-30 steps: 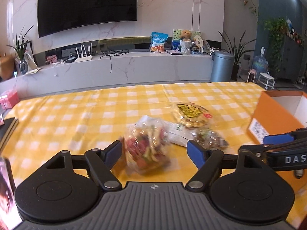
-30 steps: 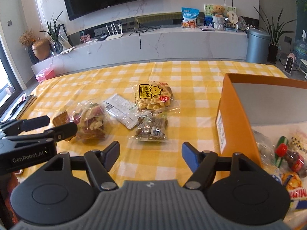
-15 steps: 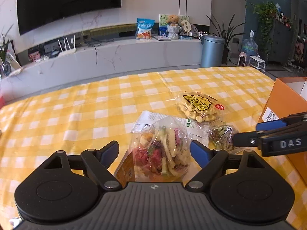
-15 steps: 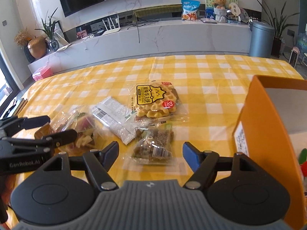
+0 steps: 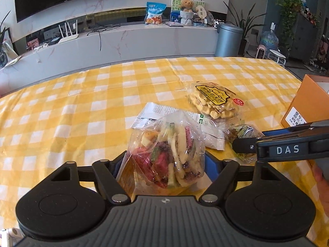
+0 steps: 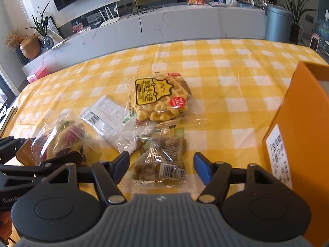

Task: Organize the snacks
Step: 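Grasp the fruit-chip bag with the left gripper while the right gripper approaches the brown snack pack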

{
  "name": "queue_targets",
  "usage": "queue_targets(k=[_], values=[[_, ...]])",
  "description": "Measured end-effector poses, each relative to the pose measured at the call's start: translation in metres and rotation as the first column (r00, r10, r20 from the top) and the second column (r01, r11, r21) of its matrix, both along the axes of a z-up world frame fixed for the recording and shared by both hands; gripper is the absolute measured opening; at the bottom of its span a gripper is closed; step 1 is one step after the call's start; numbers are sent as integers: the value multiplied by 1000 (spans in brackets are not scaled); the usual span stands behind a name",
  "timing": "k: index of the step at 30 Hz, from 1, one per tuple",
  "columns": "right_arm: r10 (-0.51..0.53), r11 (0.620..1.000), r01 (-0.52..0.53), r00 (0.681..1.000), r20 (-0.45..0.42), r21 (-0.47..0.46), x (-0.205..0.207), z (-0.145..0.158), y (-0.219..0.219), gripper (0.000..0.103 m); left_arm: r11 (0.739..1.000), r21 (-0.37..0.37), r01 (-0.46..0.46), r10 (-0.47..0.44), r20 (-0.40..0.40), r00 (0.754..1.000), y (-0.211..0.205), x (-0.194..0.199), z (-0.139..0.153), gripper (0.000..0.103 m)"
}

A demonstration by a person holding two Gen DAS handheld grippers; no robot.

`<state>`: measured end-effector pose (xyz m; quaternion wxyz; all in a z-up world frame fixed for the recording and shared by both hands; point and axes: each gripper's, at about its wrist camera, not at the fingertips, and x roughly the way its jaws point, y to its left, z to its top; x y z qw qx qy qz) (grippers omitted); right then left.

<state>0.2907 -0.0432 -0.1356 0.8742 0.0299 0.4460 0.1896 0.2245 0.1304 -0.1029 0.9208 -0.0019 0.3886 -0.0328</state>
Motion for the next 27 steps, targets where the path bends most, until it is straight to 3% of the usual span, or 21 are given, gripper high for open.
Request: queue_targets(k=[2, 13, 22, 27], values=[[0, 1000, 0, 1000, -3, 5, 0, -1, 0, 64, 1000, 0, -3, 3, -1, 1000, -2, 0, 0, 82], [3, 1000, -3, 1000, 17, -2, -2, -2, 0, 50, 997, 20, -69, 69, 15, 997, -14, -6, -1, 77], [-35, 999, 35, 999, -14, 32, -3, 3, -8, 37, 991, -57, -125, 126, 26, 992, -13, -19, 1, 74], [-39, 997, 43, 998, -50, 67, -15, 6, -16, 37, 986, -79, -146, 150, 46, 988, -17, -33, 10, 74]])
